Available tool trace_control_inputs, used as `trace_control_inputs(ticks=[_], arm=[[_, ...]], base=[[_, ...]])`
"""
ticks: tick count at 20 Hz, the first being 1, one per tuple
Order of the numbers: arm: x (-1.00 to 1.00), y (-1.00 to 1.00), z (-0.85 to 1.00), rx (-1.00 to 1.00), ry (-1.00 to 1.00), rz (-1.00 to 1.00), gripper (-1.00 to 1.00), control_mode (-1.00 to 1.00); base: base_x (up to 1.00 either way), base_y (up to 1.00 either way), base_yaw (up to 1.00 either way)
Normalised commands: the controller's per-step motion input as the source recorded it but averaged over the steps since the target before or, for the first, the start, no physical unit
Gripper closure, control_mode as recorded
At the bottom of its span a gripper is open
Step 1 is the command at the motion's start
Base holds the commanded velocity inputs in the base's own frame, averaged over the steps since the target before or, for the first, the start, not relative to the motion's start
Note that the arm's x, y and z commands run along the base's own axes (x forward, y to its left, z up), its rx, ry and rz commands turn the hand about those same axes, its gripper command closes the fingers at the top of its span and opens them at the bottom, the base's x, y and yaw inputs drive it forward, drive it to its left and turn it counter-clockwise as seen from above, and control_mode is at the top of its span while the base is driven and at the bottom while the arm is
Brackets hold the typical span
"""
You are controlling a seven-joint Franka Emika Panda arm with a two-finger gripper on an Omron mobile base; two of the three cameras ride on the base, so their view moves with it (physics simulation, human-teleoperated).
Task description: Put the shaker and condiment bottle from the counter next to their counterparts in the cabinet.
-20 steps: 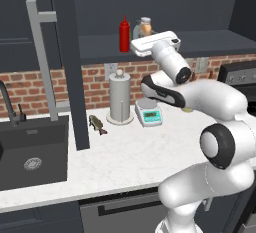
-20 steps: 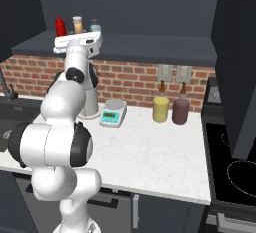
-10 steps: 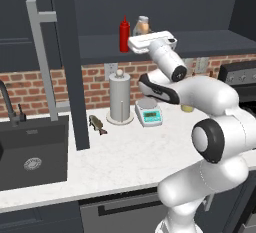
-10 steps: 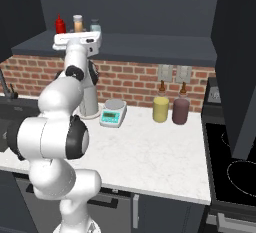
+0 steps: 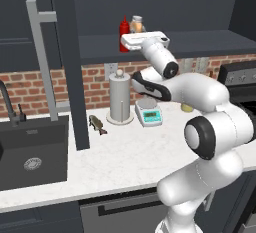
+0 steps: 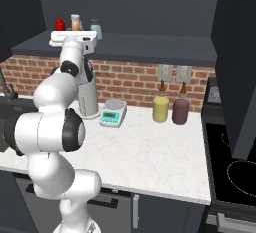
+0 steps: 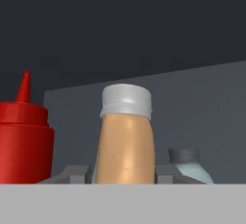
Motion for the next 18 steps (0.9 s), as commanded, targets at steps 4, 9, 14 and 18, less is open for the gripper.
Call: trace_control_inputs(ticks=[4, 9, 14, 18], arm=[[0.03, 0.14, -0.10, 0.00, 0.02, 0.00, 1.00, -1.00], [0.00, 0.07, -0.21, 0.00, 0.02, 0.00, 1.00, -1.00], [0.00, 0.00, -0.19, 0.00, 0.03, 0.00, 1.00, -1.00], [0.00, 0.00, -0.26, 0.00, 0.04, 0.00, 1.00, -1.00]], base=[[0.00, 0.00, 0.00], [0.00, 0.00, 0.00], [0.00, 0.00, 0.00], [0.00, 0.00, 0.00]])
